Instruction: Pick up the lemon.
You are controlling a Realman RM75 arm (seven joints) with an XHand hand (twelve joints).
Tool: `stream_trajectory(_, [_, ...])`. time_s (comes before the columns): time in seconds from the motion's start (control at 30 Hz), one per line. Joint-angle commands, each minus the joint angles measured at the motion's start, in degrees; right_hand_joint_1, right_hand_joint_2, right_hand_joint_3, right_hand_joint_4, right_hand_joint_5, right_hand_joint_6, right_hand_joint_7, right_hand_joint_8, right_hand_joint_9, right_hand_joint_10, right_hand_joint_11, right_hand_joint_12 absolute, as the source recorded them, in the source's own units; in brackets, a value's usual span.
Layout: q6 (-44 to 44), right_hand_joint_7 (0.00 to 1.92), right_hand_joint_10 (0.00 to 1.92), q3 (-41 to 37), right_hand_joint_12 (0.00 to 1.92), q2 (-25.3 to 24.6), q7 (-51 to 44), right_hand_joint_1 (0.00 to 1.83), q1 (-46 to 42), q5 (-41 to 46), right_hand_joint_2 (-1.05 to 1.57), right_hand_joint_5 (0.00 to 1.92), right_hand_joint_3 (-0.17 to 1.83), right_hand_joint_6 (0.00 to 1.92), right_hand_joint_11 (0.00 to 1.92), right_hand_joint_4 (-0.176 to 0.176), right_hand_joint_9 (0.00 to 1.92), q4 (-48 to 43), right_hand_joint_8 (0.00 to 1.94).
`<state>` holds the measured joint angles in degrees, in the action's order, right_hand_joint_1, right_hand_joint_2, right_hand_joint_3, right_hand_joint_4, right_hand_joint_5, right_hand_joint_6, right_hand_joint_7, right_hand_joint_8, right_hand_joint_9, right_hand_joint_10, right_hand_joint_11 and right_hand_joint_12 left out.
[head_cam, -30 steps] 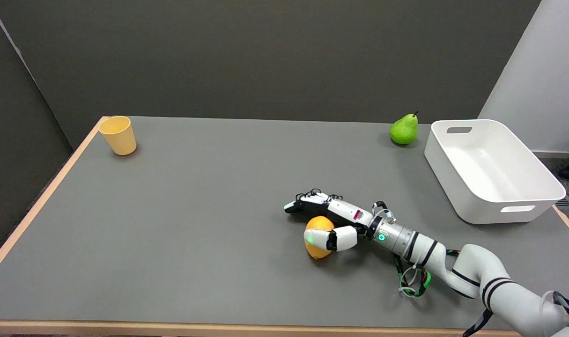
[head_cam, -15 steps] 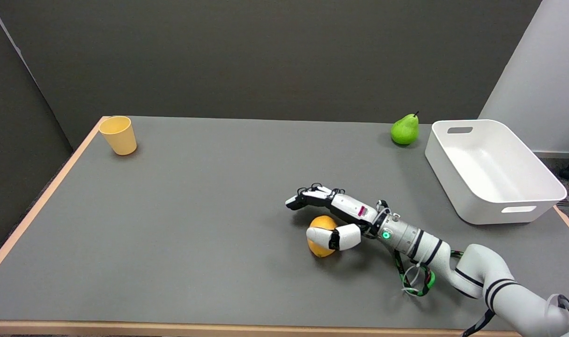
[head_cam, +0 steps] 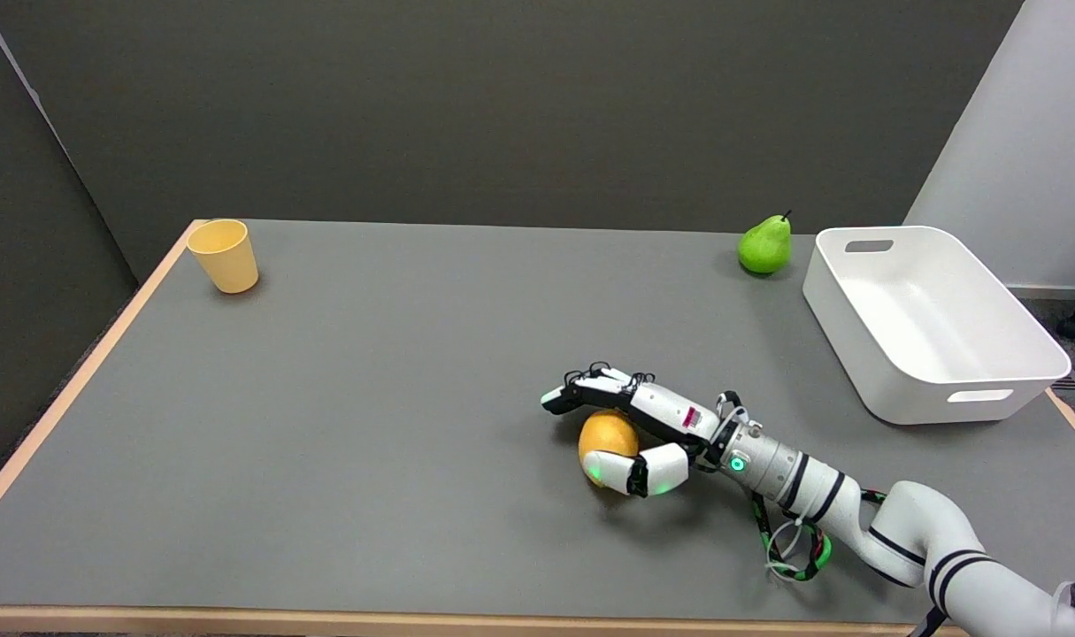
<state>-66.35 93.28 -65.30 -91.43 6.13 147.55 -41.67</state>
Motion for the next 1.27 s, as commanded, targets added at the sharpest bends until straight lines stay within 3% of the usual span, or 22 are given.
stream_trajectory(0.03, [-0.83,0.45,0.88,0.69,1.12,-0.19,-0.33,0.42,-2.04,0.11,0.71,0.34,0.94,0.65,0.02,-0.029,0.33,-2.28,0.58])
stream_trajectory(0.2, [-1.01,0.58,1.1,0.7,1.48,-0.19,-1.15,0.66,-1.81,0.11,0.81,0.43,0.83,0.99,0.26,-0.064,0.48,-2.28,0.76])
stream_trajectory(0.27, [-2.34,0.61,1.26,0.7,1.92,-0.17,-4.64,0.93,-1.73,0.11,1.26,0.51,0.27,1.7,0.04,-0.12,0.66,-2.27,1.26])
stream_trajectory(0.33, [-3.81,0.53,1.53,0.69,1.92,-0.11,-6.91,0.95,-1.52,0.11,1.27,0.51,0.27,1.72,0.0,-0.145,0.66,-1.92,1.6])
stream_trajectory(0.4, [-4.66,0.43,1.84,0.69,1.92,-0.11,-8.45,0.96,-1.31,0.11,1.23,0.54,0.31,1.68,0.0,-0.143,0.6,-1.61,1.84])
stream_trajectory(0.43, [-5.17,0.37,1.89,0.68,1.92,-0.11,-9.17,0.96,-1.25,0.11,1.16,0.57,0.42,1.68,0.0,-0.131,0.52,-1.49,1.89])
stream_trajectory(0.53, [-6.54,0.24,1.92,0.16,1.92,-0.11,-10.66,0.93,-0.97,0.11,0.99,0.65,0.74,1.73,0.0,-0.056,0.4,-1.2,1.94])
stream_trajectory(0.63, [-9.19,0.23,1.92,-0.97,1.92,-0.27,-12.02,0.9,-0.35,0.11,0.96,0.64,0.86,1.82,0.0,-0.025,0.54,-0.69,1.94])
stream_trajectory(0.7, [-10.56,0.23,1.92,-2.02,1.92,-0.37,-12.24,0.87,0.28,0.19,0.96,0.63,0.86,1.82,0.0,0.021,0.52,-0.74,1.94])
stream_trajectory(0.77, [-11.75,0.35,1.92,-3.24,1.92,-0.52,-12.24,0.84,1.13,0.19,1.0,0.59,0.84,1.88,0.15,0.015,0.56,-1.31,1.94])
stream_trajectory(0.83, [-12.66,0.39,1.92,-4.91,1.92,-0.59,-12.13,0.86,2.33,0.19,0.81,0.55,0.68,1.92,0.25,-0.021,0.6,-2.61,1.94])
stream_trajectory(0.87, [-12.73,0.41,1.92,-5.47,1.92,-0.57,-11.98,0.87,2.77,0.19,0.79,0.54,0.68,1.92,0.33,-0.021,0.65,-3.17,1.94])
stream_trajectory(1.07, [-11.19,0.49,1.92,-10.82,1.92,0.12,-12.24,0.9,6.22,0.17,0.8,0.58,0.72,1.92,0.59,-0.005,0.87,-8.2,1.94])
stream_trajectory(1.13, [-9.83,0.52,1.92,-12.62,1.92,0.66,-12.31,0.82,7.56,0.11,0.98,0.6,0.91,1.92,0.59,0.031,0.89,-9.05,1.94])
stream_trajectory(1.27, [-6.66,0.62,1.92,-13.92,1.92,3.83,-13.54,0.83,11.73,0.11,0.97,0.6,0.93,1.92,0.65,0.029,0.92,-9.47,1.94])
